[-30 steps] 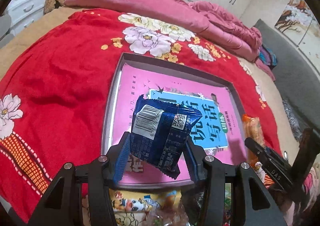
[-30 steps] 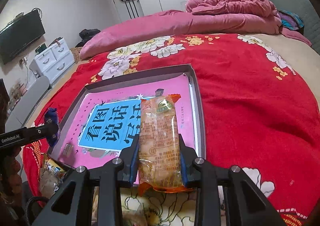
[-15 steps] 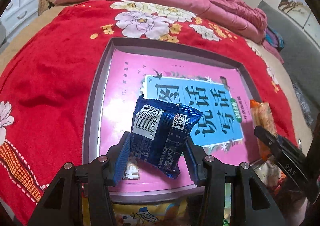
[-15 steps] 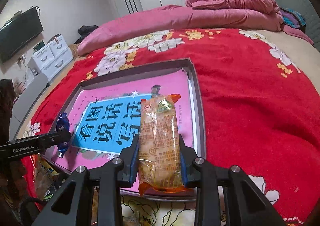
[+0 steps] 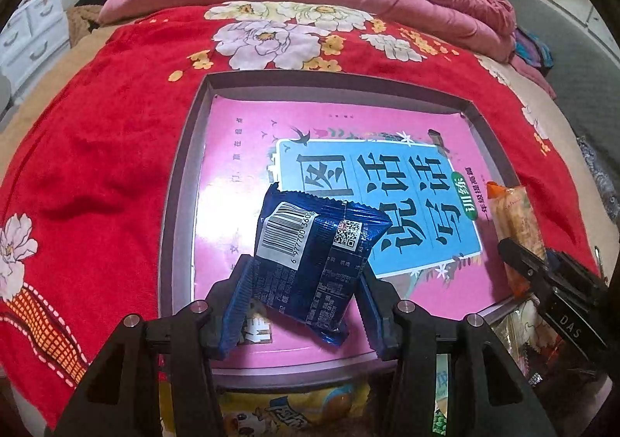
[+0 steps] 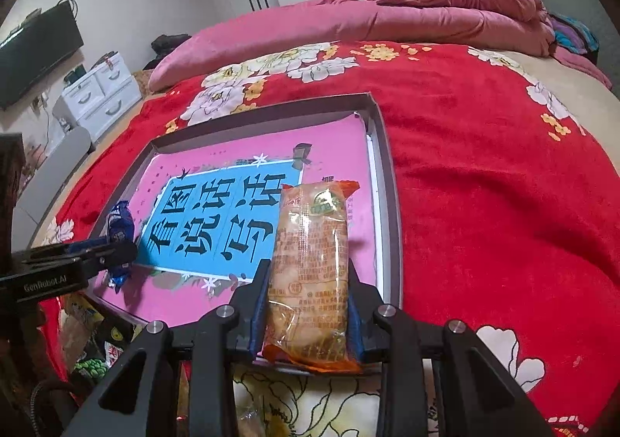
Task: Organize snacks
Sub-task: 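Lift the blue bag with the left tool while the right tool carries the bread packet over the tray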
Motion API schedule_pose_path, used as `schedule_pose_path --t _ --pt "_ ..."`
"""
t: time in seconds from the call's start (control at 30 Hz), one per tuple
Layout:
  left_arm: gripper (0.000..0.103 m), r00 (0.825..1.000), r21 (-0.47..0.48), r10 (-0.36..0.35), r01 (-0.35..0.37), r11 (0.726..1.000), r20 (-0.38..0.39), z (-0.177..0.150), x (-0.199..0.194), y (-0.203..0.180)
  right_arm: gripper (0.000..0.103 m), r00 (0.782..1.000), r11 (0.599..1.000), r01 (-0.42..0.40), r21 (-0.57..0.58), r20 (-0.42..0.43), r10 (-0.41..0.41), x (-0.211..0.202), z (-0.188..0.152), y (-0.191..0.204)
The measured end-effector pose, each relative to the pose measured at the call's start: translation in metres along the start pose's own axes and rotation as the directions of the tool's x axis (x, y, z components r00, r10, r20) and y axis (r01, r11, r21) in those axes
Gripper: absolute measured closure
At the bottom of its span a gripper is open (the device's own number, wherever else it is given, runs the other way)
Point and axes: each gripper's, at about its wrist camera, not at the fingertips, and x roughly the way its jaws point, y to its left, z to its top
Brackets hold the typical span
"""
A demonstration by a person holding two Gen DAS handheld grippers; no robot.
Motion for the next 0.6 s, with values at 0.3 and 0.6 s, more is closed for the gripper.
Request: schedule_pose_path --t 0.3,0.6 --pt "0.049 1.000 -0.010 0.004 -0.004 1.000 -0.019 -0.0021 -0.0018 0.0044 0.069 1.000 1.000 -0.005 -0.014 -0.008 0.005 -0.0034 -0.0033 -0.0002" --pt "0.044 0.999 -0.018 0.008 -0.009 1.000 -0.036 -0.0032 -0.0019 0.0073 0.069 1.000 1.000 -0.018 -0.003 -0.004 0.018 -0.0090 -0.0065 -0.0028"
